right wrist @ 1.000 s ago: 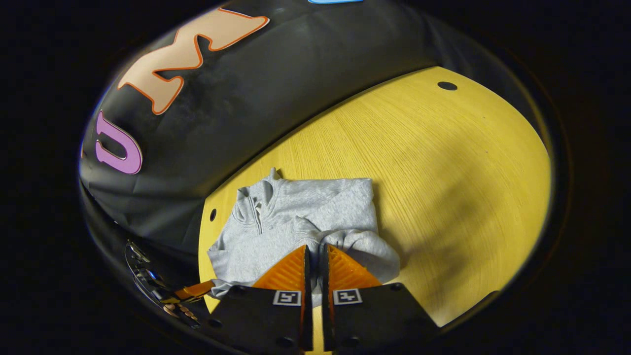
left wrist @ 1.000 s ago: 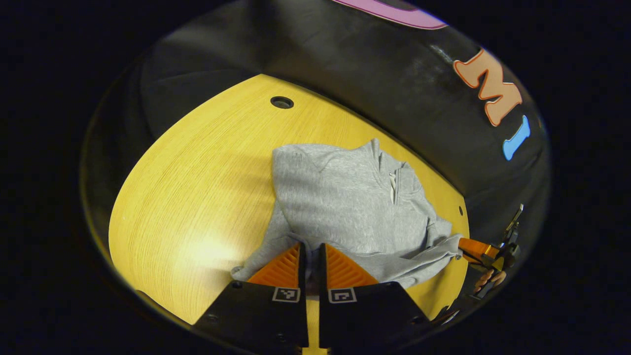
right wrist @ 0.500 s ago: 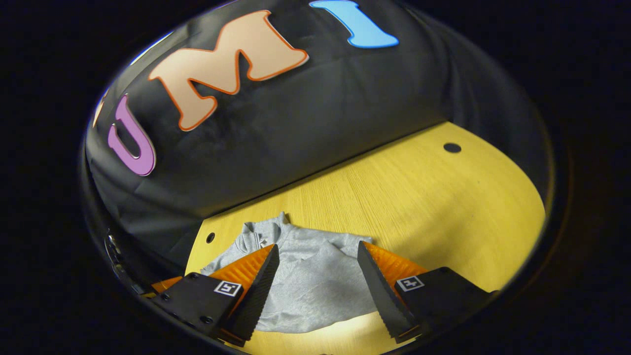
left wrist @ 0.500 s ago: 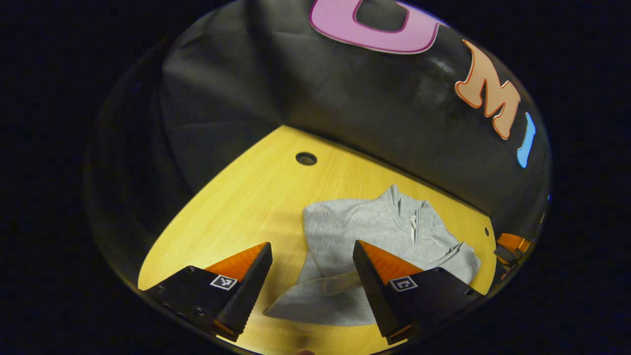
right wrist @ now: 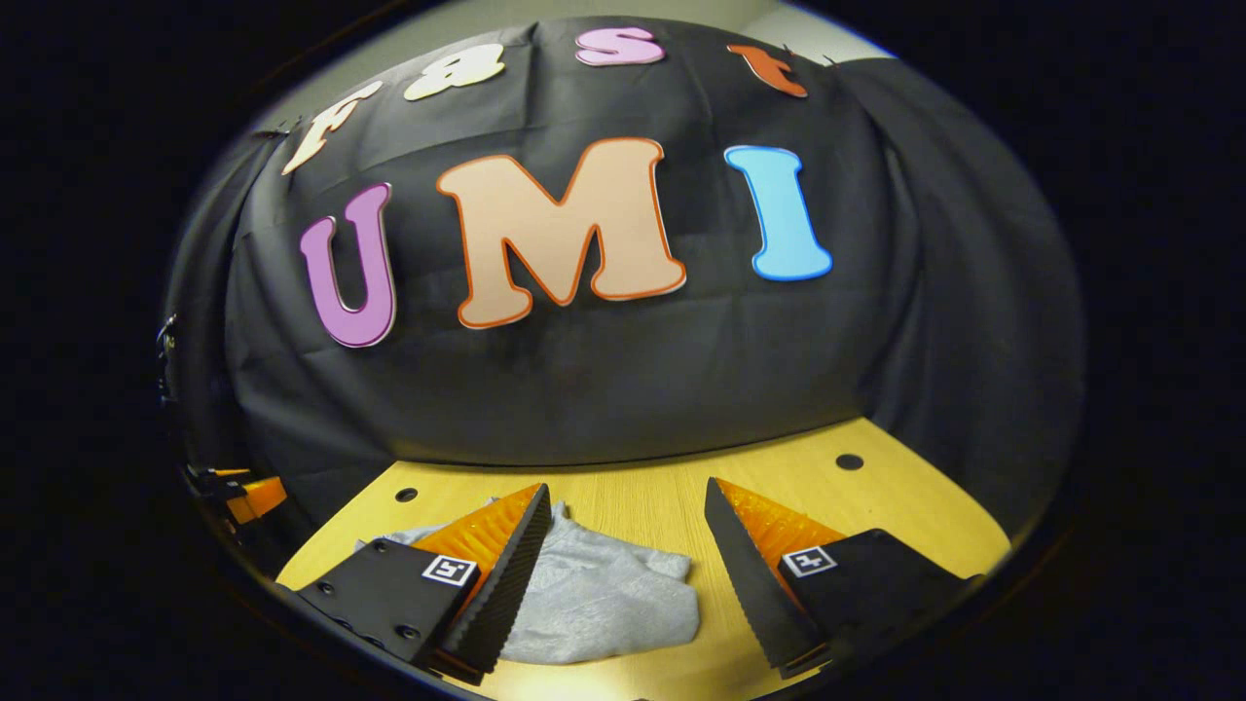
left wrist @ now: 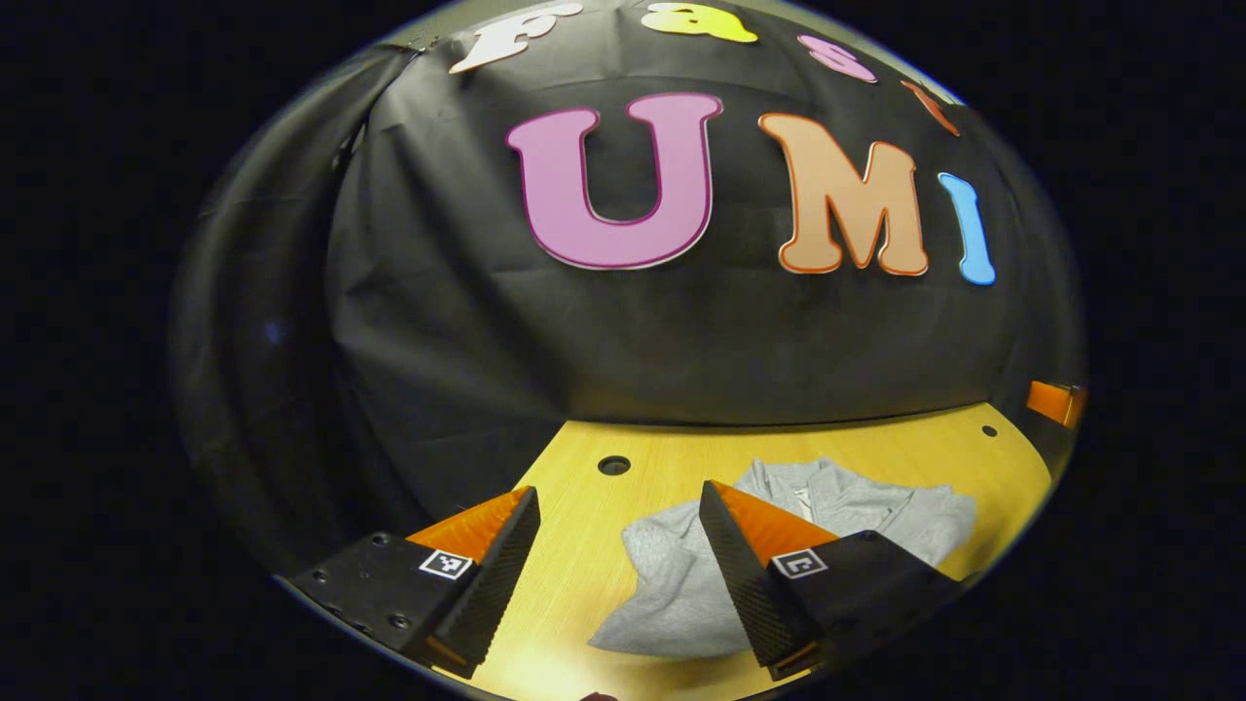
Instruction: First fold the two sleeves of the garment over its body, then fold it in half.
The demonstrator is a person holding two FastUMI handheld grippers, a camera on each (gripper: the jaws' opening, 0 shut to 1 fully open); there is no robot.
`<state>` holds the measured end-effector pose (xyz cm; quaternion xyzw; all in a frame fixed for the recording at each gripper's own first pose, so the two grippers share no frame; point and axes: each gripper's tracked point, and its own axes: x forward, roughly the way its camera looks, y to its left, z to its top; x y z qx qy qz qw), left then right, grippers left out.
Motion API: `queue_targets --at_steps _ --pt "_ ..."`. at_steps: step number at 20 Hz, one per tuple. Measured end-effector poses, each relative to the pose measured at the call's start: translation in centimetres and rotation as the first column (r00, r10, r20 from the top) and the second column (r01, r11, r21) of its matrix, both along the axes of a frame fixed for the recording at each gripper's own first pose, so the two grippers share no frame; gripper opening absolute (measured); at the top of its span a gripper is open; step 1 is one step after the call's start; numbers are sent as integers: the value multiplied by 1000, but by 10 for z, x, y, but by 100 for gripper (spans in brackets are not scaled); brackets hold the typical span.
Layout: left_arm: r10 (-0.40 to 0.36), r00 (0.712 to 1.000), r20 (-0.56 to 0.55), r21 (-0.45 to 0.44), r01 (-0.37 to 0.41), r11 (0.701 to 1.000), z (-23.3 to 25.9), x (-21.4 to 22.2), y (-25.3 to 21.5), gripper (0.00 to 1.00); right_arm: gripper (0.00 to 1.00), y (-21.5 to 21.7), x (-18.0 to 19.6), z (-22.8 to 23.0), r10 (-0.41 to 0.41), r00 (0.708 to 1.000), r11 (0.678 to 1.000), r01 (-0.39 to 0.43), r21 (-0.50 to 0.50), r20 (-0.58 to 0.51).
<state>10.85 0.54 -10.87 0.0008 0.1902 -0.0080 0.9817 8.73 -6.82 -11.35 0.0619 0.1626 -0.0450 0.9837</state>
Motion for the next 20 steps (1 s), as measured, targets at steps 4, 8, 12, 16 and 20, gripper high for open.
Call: queue_targets --at_steps 4,8,12,16,20 --pt "-12 998 57 0 12 1000 25 -17 -12 98 98 5 -28 28 24 997 997 -18 -79 77" --pt "-24 996 85 40 21 999 35 -20 -14 97 98 19 -41 31 61 994 993 -51 -102 96" --pt "-29 994 102 50 24 998 47 -31 -14 97 98 27 -43 39 77 990 993 -66 -98 116" --pt "-22 993 120 45 16 999 53 -32 -11 97 98 32 -45 47 84 987 992 -70 -105 137" --pt "-35 989 144 56 27 998 61 -34 -10 98 98 36 -47 53 89 986 992 -75 -98 143"
